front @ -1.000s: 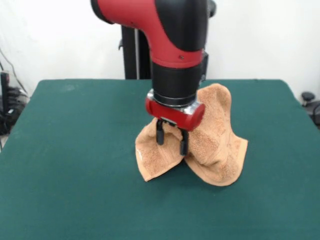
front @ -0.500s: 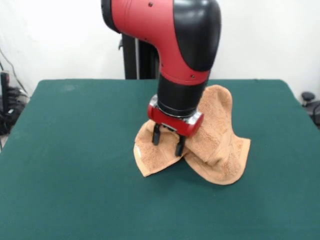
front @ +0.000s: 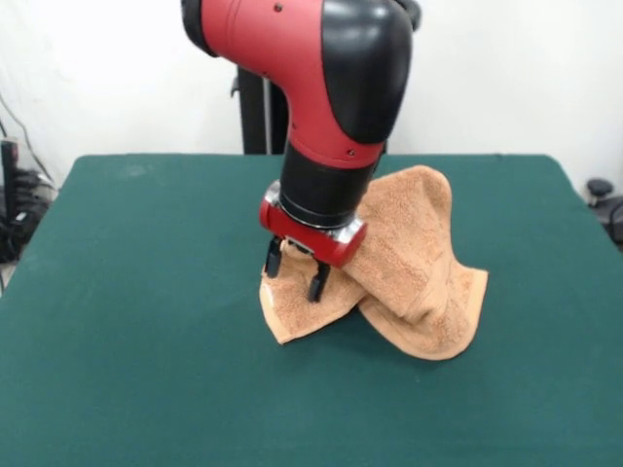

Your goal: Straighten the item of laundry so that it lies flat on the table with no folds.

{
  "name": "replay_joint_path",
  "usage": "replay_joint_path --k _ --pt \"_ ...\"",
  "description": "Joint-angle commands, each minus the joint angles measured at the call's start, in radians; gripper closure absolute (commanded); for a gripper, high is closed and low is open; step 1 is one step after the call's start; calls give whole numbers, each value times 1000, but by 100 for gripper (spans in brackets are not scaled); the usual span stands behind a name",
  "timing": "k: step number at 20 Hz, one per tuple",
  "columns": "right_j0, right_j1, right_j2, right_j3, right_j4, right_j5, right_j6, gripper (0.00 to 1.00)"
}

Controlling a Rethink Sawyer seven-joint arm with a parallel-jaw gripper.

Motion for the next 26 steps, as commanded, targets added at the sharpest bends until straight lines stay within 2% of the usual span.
replay_joint_path --k 1,12,17,22,26 --pt "29 34 58 -1 61 36 323 0" --pt "-77 55 245 74 126 -161 232 0" --pt "-69 56 248 86 128 -204 252 0" --pt "-39 86 200 53 132 -184 279 0" --pt "-54 98 229 61 144 -193 266 0"
